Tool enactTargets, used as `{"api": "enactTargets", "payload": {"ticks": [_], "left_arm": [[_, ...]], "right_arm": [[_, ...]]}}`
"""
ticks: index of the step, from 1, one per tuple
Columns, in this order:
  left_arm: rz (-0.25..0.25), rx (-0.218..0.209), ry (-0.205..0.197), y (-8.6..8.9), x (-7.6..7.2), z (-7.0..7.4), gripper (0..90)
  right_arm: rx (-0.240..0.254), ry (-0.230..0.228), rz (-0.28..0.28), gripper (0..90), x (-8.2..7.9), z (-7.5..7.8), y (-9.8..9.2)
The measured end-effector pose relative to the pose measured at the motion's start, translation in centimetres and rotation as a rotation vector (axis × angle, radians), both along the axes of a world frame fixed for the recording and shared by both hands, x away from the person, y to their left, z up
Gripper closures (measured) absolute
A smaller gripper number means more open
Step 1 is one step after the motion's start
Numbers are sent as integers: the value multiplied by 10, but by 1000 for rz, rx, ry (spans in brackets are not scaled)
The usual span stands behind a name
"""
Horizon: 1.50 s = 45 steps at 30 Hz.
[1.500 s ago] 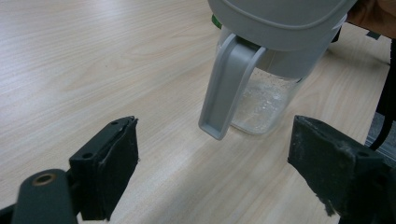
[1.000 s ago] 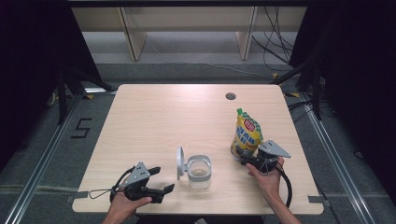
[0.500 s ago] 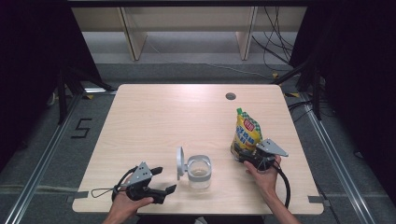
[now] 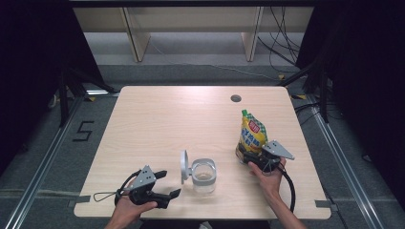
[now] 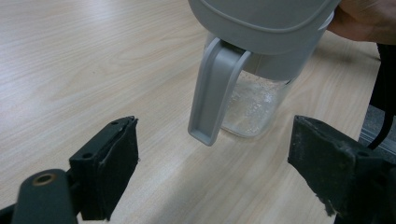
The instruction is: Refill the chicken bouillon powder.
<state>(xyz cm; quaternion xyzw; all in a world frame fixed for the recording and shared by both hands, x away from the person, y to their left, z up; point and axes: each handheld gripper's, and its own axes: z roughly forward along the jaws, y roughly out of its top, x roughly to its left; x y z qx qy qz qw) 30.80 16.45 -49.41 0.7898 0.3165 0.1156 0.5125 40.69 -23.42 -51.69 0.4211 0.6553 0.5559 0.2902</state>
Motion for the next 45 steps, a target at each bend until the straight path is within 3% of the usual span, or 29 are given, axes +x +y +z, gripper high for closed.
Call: {"api": "enactTargets", "payload": {"ticks": [1, 2, 4, 5, 9, 14, 15, 16, 17, 18, 20, 21, 22, 26, 29, 30, 32, 34, 36, 37, 39, 45], "left_arm": [[-1, 8, -1, 1, 0, 0, 155], [2, 5, 2, 1, 0, 0, 155], [11, -3, 11, 1, -1, 0, 155], [13, 2, 9, 1, -1, 1, 155], [13, 0, 9, 0, -1, 1, 155], [12, 4, 7, 1, -2, 1, 156], [10, 6, 5, 1, -1, 1, 156], [1, 8, -4, 2, -1, 1, 156], [2, 2, -7, 2, -1, 2, 156], [19, -3, 5, 2, -2, 2, 157], [9, -3, -11, 4, 0, 2, 156], [25, -8, 6, 4, -1, 2, 156], [18, 12, -7, 5, 0, 2, 156], [26, 2, 4, 3, -1, 2, 157], [9, 7, -15, 4, -1, 3, 157], [8, 13, -18, 5, -1, 4, 157], [16, 5, -11, 4, -1, 3, 157], [15, 16, -14, 4, 0, 2, 157], [37, 20, -1, 2, -1, 1, 157], [26, 17, -3, 1, -1, 1, 157], [20, 26, -9, 0, -1, 1, 157], [27, 43, -7, 2, 0, 0, 157]], "right_arm": [[-6, -24, -7, 239, 1, 0, 0], [-9, -4, -6, 241, 0, 0, 1], [-19, -20, -12, 251, 0, 0, 1], [-27, 2, -17, 260, -1, 1, 0], [-69, -17, -41, 308, -2, 4, 3], [-90, 4, -62, 331, -5, 8, 7], [-100, 10, -55, 334, -5, 10, 6], [-119, -15, -40, 337, -3, 10, 5], [-110, 14, -40, 339, -6, 12, 8], [-128, 13, -39, 340, -7, 14, 8], [-167, 8, -3, 341, -10, 17, 6], [-159, 15, 7, 342, -11, 18, 6], [-167, 28, 6, 343, -14, 20, 5], [-183, 31, 19, 346, -22, 24, 3], [-180, 60, 38, 348, -30, 29, -1], [-164, 46, 35, 348, -33, 30, -1], [-192, 52, 36, 348, -42, 36, -2], [-238, -8, 45, 349, -47, 41, -6], [-264, -43, 49, 349, -52, 47, -9], [-260, -30, 43, 349, -58, 50, -9], [-310, -79, 50, 349, -63, 56, -11], [-395, -113, 71, 350, -80, 62, -11]]}}
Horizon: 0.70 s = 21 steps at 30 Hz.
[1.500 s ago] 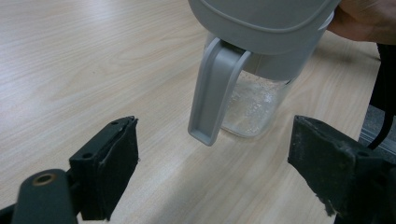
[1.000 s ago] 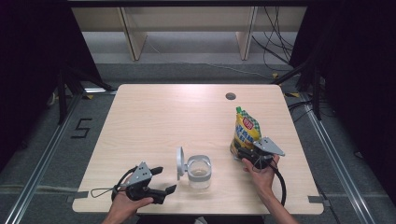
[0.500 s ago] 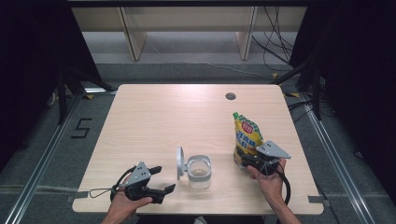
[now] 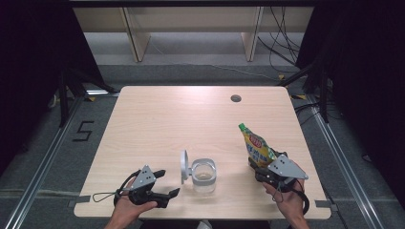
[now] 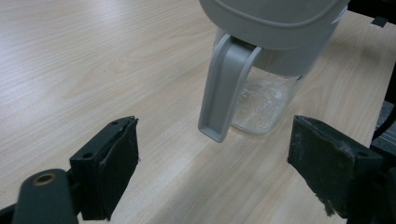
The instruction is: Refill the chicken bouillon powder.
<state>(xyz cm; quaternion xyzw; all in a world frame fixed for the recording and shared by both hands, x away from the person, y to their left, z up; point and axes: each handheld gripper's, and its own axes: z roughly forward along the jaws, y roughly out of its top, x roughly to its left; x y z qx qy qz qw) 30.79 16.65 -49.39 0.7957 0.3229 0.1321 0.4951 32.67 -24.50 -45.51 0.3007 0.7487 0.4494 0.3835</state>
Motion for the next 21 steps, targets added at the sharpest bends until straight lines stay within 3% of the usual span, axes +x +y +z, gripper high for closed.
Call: {"api": "enactTargets", "payload": {"ticks": [2, 7, 8, 10, 11, 13, 16, 19, 21], "left_arm": [[-5, 18, -10, 1, 1, 0, 157], [-4, 28, -6, 1, 2, -1, 157], [11, 12, 6, 0, 1, -2, 157], [7, 23, 6, 1, 1, -1, 157], [2, 2, 8, 0, 1, -1, 157], [5, 1, 10, 0, 1, -1, 157], [9, 7, 6, 0, 1, -2, 157], [3, 13, 0, 0, 2, -1, 157], [6, -6, 5, -1, 1, -1, 157]], "right_arm": [[-33, 1, 22, 350, -4, 1, 2], [-63, -14, 45, 350, -13, 3, 7], [-73, -5, 50, 350, -14, 3, 8], [-116, -26, 59, 350, -16, 3, 10], [-138, -33, 51, 351, -17, 3, 12], [-197, -54, 61, 351, -19, 4, 16], [-223, -59, 69, 351, -22, 5, 20], [-287, -75, 85, 351, -23, 5, 26], [-330, -88, 93, 351, -25, 5, 29]]}}
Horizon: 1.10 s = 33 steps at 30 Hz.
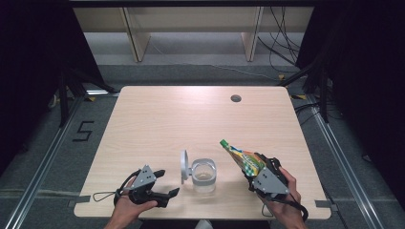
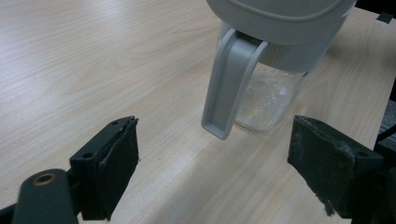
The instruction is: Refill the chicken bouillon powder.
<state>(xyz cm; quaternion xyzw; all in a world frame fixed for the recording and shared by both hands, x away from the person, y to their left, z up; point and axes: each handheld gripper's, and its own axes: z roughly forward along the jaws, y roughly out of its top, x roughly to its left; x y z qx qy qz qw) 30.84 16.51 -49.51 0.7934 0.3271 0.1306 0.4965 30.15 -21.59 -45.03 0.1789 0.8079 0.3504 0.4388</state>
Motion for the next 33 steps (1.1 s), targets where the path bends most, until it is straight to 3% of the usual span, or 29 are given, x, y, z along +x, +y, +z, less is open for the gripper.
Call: {"api": "enactTargets", "payload": {"ticks": [3, 6, 8, 10, 11, 13, 15, 20, 24, 25, 26, 27, 28, 29, 30, 31, 32, 33], "left_arm": [[-18, 27, -16, 1, 0, 1, 157], [-19, 35, -7, -1, -1, 0, 157], [-26, 42, -13, 0, 0, -1, 156], [-10, 23, 0, -1, -1, -1, 156], [-21, 34, -13, 0, 1, -1, 156], [-14, 34, -3, 1, 1, -1, 156], [-10, 32, -2, 0, 1, -1, 156], [-23, 37, -12, 1, 1, -1, 156], [-10, 23, 7, 1, 0, -1, 156], [-11, 23, 6, 1, 0, -2, 156], [-6, 21, 5, 0, 0, -2, 157], [-10, 23, 7, 0, 0, -2, 156], [-21, 34, 0, 1, 1, -1, 156], [-27, 39, -7, 1, 2, -1, 156], [-5, 24, 9, 0, 0, -2, 156], [-3, 26, 8, 0, 0, -2, 156], [-8, 24, 9, 0, 1, -2, 157], [-11, 30, 3, 1, 1, -2, 157]], "right_arm": [[-47, -19, 9, 351, -4, 1, 6], [-70, -27, 25, 352, -8, 2, 9], [-146, -61, 38, 352, -10, 2, 14], [-226, -111, 54, 352, -12, 2, 18], [-247, -119, 61, 352, -13, 1, 20], [-281, -118, 47, 353, -19, -1, 25], [-340, -159, 52, 353, -21, -2, 29], [-428, -217, 62, 356, -24, -3, 35], [-477, -263, 59, 357, -23, -5, 35], [-481, -255, 49, 357, -24, -6, 35], [-505, -282, 50, 357, -23, -6, 34], [-563, -313, 66, 357, -22, -3, 34], [-547, -309, 58, 357, -22, -6, 34], [-565, -313, 51, 357, -23, -6, 35], [-561, -311, 30, 357, -25, -7, 34], [-656, -368, 92, 357, -22, -1, 36], [-612, -344, 62, 357, -23, -6, 34], [-631, -353, 51, 357, -25, -6, 35]]}}
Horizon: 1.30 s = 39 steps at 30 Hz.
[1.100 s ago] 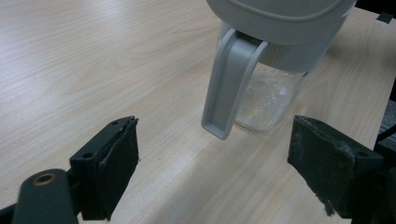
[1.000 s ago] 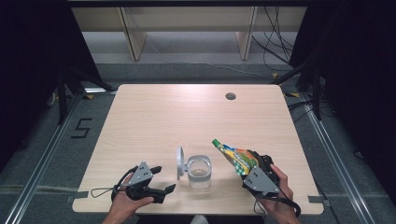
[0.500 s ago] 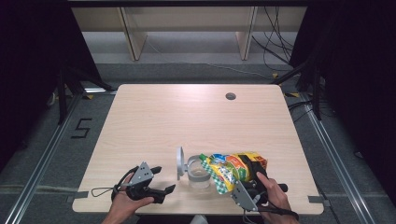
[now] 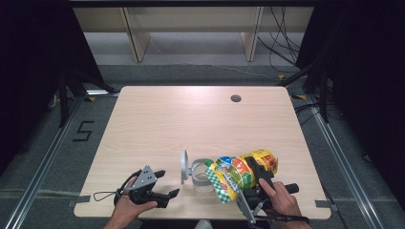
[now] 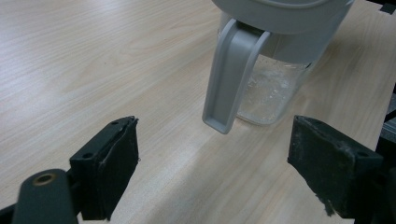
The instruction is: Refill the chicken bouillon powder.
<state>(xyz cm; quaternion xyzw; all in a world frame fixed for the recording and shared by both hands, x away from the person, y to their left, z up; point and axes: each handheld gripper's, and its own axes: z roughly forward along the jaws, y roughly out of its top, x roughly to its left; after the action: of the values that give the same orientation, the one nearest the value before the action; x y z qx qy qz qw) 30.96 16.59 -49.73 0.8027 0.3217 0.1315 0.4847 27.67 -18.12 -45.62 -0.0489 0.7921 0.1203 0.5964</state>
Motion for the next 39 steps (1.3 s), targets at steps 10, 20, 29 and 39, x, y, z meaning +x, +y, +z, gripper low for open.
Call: {"api": "enactTargets", "payload": {"ticks": [10, 20, 29, 39], "left_arm": [[-1, 4, 0, 1, 0, 1, 157], [10, 9, 5, 0, 0, 0, 157], [4, 9, 8, 0, 0, 0, 157], [6, 9, 1, 0, 0, 0, 158]], "right_arm": [[-147, -39, 39, 393, -1, -4, -2], [-241, -103, 86, 399, 4, -1, 2], [-350, -133, 100, 400, 7, 5, 7], [-517, -177, 139, 438, 13, 20, 15]]}}
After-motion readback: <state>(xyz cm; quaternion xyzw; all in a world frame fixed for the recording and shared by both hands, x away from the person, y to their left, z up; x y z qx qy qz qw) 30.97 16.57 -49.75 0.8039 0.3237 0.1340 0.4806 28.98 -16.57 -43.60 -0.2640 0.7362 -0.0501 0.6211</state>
